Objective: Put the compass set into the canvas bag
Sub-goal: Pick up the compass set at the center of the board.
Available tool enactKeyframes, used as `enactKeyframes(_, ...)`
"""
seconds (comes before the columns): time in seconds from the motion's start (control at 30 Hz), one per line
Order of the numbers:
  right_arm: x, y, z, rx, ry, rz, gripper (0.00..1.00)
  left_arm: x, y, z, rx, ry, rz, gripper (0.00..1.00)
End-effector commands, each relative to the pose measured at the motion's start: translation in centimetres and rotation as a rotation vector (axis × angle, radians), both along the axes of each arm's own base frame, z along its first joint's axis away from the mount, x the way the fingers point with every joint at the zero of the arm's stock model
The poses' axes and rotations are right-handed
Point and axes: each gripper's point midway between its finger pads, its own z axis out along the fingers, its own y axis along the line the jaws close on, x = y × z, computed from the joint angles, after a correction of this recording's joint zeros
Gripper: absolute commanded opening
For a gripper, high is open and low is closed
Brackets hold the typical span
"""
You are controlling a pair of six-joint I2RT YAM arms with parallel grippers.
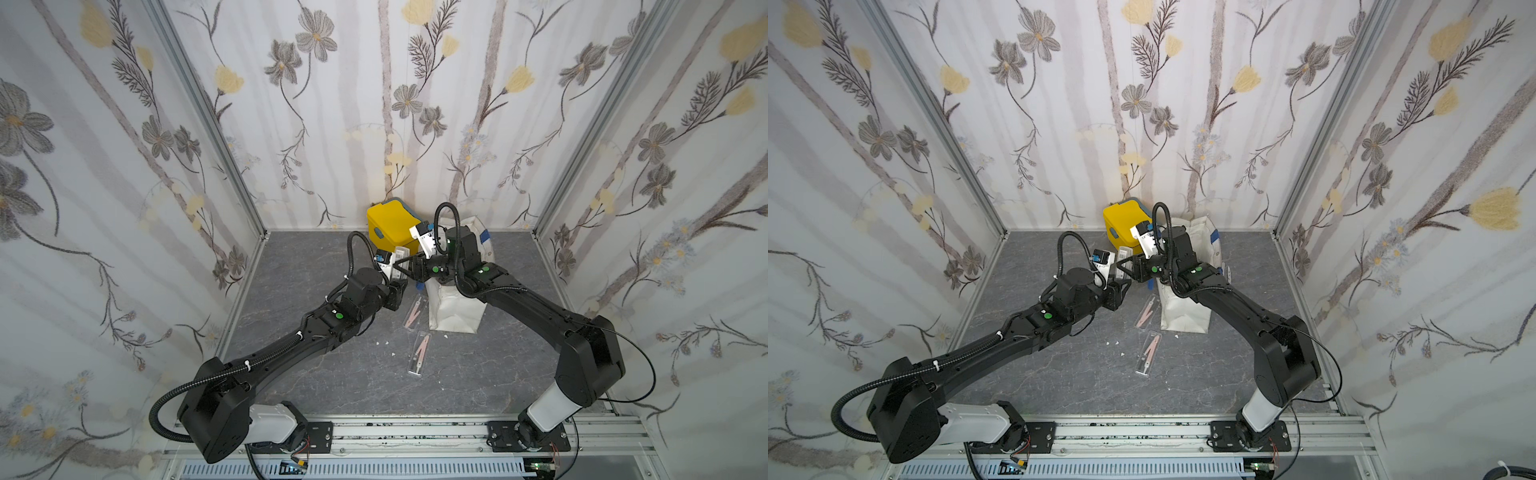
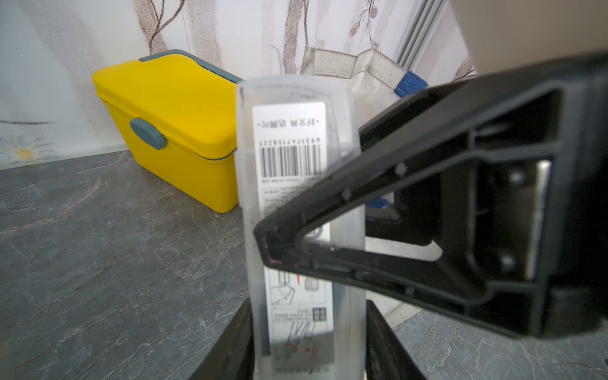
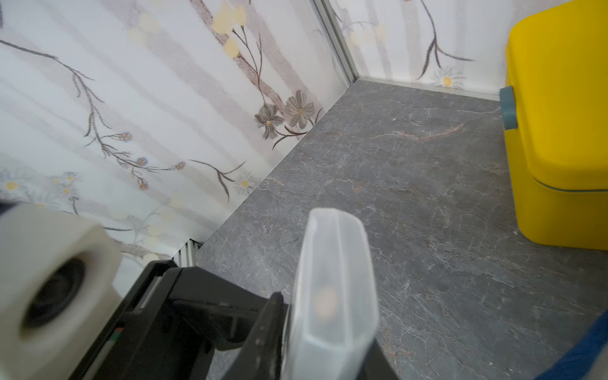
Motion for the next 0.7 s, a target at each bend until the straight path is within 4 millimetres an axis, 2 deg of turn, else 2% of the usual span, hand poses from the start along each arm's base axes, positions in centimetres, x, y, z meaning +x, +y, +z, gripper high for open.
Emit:
enactKeyframes(0.0, 0.1, 0.5, 1.3, 0.043, -0.030, 0.020, 0.20, 0.3, -0.1, 1.3, -0.031, -0.045, -0.002, 0.46)
enactKeyframes(0.17, -0.1, 0.7, 1.6, 0.063, -0.029, 0.033, 0.13, 0.3, 0.1, 1.1, -0.033, -0.045, 0.006, 0.47)
enactKeyframes(0.23, 0.1, 0.8, 1.7, 0.068, -0.031, 0.030, 0.13, 0.3, 0.1, 1.0, -0.035, -0.046, 0.006, 0.52)
enactKeyframes(0.3, 0.1, 0.8, 1.9, 0.071, -0.035, 0.030, 0.13, 0.2, 0.2, 1.0, -0.037, -0.046, 0.008, 0.71)
enactKeyframes(0.37, 0.3, 0.8, 2.4, 0.076, -0.045, 0.028, 0.13, 0.1, 0.4, 0.9, -0.037, -0.050, 0.009, 0.96)
enactKeyframes(0.4, 0.3, 0.8, 2.8, 0.079, -0.053, 0.028, 0.13, 0.0, 0.5, 1.1, -0.041, -0.054, 0.010, 1.00)
enactKeyframes(0.53, 1.2, 0.3, 4.1, 0.079, -0.091, 0.001, 0.13, -0.4, 0.8, 1.1, -0.052, -0.072, 0.004, 1.00)
enactKeyframes(0.67, 2.9, -1.5, 5.9, 0.094, -0.124, -0.051, 0.12, -0.8, 0.9, 0.2, -0.052, -0.057, -0.006, 1.00)
